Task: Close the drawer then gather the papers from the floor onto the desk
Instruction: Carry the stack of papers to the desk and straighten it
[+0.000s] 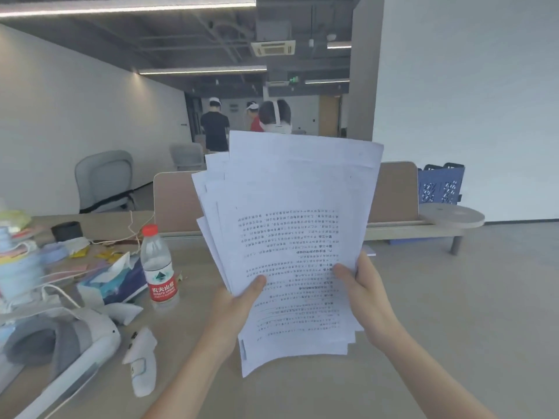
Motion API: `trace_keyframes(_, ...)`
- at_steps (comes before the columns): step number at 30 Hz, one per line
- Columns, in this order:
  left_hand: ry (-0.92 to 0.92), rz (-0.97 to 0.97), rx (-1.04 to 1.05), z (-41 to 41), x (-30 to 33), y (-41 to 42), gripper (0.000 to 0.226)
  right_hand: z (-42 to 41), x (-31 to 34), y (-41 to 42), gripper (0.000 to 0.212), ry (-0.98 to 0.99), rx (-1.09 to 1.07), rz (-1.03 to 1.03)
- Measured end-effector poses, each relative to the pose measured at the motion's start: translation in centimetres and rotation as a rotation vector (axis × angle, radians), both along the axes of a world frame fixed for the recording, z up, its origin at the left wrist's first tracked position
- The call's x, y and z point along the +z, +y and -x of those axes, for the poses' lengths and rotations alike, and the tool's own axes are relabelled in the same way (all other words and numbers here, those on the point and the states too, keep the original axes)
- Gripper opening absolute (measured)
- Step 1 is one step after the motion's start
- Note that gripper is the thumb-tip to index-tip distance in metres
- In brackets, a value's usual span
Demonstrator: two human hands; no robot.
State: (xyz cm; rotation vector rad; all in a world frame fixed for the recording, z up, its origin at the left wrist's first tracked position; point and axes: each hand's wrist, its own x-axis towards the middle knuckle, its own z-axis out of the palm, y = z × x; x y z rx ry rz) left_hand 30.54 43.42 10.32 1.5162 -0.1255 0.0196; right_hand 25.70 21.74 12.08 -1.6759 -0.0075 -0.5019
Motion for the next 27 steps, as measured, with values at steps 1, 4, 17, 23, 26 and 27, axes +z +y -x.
trace_keyframes(1,0.011,0.008,-0.017,0.1,-0.3,-0.2,0.013,0.0,-0.4,-0.2,0.038,0.008,0.003,-0.008)
trace_keyframes(4,0.042,0.013,-0.070,0.4,-0.8,-0.6,0.015,0.2,-1.3,-0.8,0.039,0.025,0.023,-0.033)
trace_keyframes(17,0.060,-0.003,-0.110,1.7,0.6,-1.8,0.042,0.0,0.4,-3.0,0.034,-0.025,0.108,-0.062)
trace_keyframes(23,0.015,0.044,-0.155,1.3,1.0,-1.1,0.042,-0.4,2.5,-2.9,0.042,-0.114,0.089,-0.105)
trace_keyframes(26,0.002,0.063,-0.157,1.1,1.2,-1.0,0.036,-0.5,3.6,-2.8,0.034,-0.150,0.066,-0.099)
trace_keyframes(27,0.001,0.069,-0.153,1.1,1.3,-1.0,0.034,-0.4,4.0,-2.7,0.031,-0.156,0.067,-0.093)
